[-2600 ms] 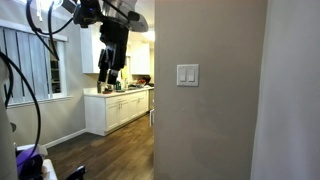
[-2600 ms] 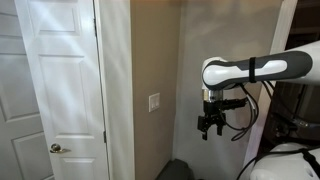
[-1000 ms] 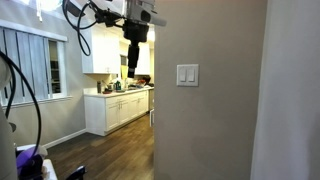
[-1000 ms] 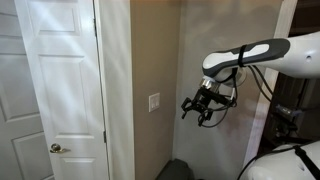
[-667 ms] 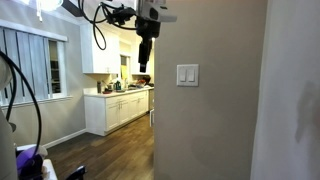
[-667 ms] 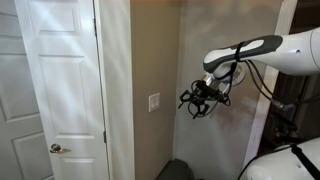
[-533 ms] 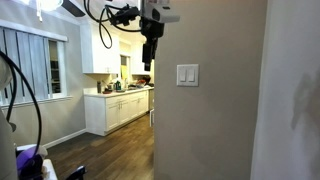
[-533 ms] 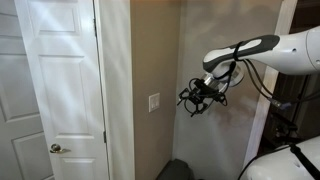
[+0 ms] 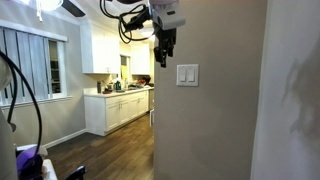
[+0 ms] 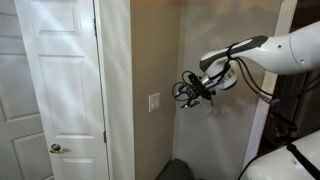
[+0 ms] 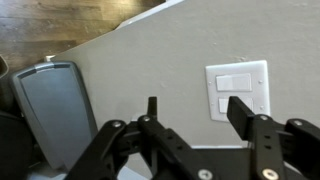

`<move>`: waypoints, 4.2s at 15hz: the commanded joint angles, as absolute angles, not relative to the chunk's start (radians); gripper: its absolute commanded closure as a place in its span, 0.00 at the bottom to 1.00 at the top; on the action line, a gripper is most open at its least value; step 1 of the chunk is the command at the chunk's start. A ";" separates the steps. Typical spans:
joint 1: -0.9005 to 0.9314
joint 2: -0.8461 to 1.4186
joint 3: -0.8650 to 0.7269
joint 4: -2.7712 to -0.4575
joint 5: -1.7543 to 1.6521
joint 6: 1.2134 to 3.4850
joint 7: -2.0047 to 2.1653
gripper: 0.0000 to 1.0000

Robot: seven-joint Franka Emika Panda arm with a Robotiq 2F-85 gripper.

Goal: Push the right light switch downwards

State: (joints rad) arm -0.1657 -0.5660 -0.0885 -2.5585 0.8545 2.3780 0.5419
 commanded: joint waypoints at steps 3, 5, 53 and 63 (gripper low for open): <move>-0.157 -0.486 -0.018 -2.542 1.063 2.634 0.643 0.71; -0.142 -0.453 0.012 -2.537 1.145 2.747 0.669 0.84; 0.028 0.148 0.059 -2.013 1.881 3.153 0.665 1.00; 0.022 0.094 0.070 -2.105 1.861 3.170 0.673 1.00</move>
State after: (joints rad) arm 0.0194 0.1326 0.0655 -2.0630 1.8529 3.1540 0.6607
